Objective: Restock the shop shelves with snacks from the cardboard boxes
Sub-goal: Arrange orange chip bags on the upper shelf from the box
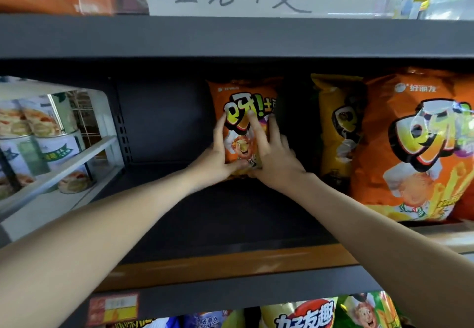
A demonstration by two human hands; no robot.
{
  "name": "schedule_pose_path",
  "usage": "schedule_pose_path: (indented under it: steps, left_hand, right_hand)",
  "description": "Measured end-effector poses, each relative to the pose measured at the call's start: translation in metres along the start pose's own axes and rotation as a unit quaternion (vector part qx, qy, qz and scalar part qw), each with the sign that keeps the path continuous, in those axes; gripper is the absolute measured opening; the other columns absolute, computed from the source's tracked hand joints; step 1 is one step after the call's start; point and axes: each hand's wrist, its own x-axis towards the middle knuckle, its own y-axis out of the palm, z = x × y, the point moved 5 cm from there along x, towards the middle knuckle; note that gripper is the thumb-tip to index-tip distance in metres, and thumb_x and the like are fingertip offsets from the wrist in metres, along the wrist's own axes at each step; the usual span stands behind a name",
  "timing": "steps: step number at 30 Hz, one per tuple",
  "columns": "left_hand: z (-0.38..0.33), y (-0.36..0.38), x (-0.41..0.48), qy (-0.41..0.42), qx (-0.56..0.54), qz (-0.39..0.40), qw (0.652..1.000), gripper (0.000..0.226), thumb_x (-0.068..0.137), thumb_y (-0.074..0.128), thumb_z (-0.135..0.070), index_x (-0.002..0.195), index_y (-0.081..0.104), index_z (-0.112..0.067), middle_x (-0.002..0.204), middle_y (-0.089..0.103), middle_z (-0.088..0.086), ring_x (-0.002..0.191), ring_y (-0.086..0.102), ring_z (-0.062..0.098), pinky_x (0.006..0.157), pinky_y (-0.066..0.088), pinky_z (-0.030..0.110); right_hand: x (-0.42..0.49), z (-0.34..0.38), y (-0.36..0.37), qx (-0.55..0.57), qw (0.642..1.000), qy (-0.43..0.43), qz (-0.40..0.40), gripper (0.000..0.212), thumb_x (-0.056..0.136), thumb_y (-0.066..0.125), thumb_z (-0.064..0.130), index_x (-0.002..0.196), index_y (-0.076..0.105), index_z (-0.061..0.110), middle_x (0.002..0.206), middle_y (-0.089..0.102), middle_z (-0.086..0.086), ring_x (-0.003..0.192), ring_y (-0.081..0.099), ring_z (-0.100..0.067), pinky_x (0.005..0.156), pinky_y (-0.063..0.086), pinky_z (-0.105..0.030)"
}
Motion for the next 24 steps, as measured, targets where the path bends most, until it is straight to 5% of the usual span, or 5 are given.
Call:
schedule_pose_path:
  steps: [4,10,18,21,24]
  left_hand:
    - [-0.004,0.011,0.005,0.067,0.022,-0.008,0.997,0.113,0.081,0.076,-0.024,0.142,-0.015,-0.053,0.158,0.008,0.003,0.143,0.026,0.013,0.114,0.035,0.041]
    - [-0.006,0.035,0.015,0.019,0.048,-0.004,0.999,0.108,0.09,0.067,-0.017,0.136,-0.024,-0.052,0.159,0.003,0.007,0.14,0.031,0.016,0.106,0.035,0.025]
    - [-0.001,0.014,0.01,-0.108,0.125,0.01,0.986,0.106,0.092,0.064,-0.025,0.143,-0.026,-0.044,0.143,0.049,0.007,0.114,0.061,0.021,0.094,0.048,0.029]
    - [-0.008,0.02,0.006,-0.161,0.129,-0.001,0.978,0.109,0.09,0.065,-0.038,0.142,-0.032,-0.041,0.145,0.046,0.009,0.112,0.061,0.025,0.093,0.049,0.034]
    - [-0.026,0.016,-0.009,-0.259,0.138,0.001,0.956,0.107,0.088,0.059,-0.053,0.141,-0.033,-0.04,0.159,0.015,0.016,0.131,0.045,0.033,0.102,0.043,0.041]
  right_hand:
    - [-0.005,-0.016,-0.012,-0.061,0.993,0.062,-0.076,0.125,0.081,0.076,0.026,0.141,-0.033,0.042,0.158,-0.018,-0.015,0.137,0.028,-0.037,0.101,0.042,-0.049]
    - [-0.001,-0.025,-0.005,-0.076,0.993,0.079,-0.046,0.116,0.088,0.067,0.01,0.143,-0.03,0.042,0.158,-0.016,-0.018,0.136,0.031,-0.037,0.099,0.044,-0.042]
    - [0.005,-0.023,-0.001,-0.057,0.995,0.081,-0.004,0.108,0.09,0.063,0.015,0.146,-0.026,0.04,0.158,-0.016,-0.015,0.14,0.018,-0.033,0.104,0.038,-0.047]
    - [-0.001,-0.02,-0.006,-0.07,0.992,0.108,0.019,0.109,0.09,0.064,0.021,0.145,-0.028,0.039,0.158,-0.019,-0.013,0.14,0.017,-0.034,0.104,0.036,-0.049]
    - [-0.024,-0.001,-0.023,-0.019,0.996,0.09,0.018,0.103,0.089,0.064,0.021,0.15,-0.018,0.033,0.16,-0.011,-0.012,0.141,0.015,-0.036,0.106,0.033,-0.05]
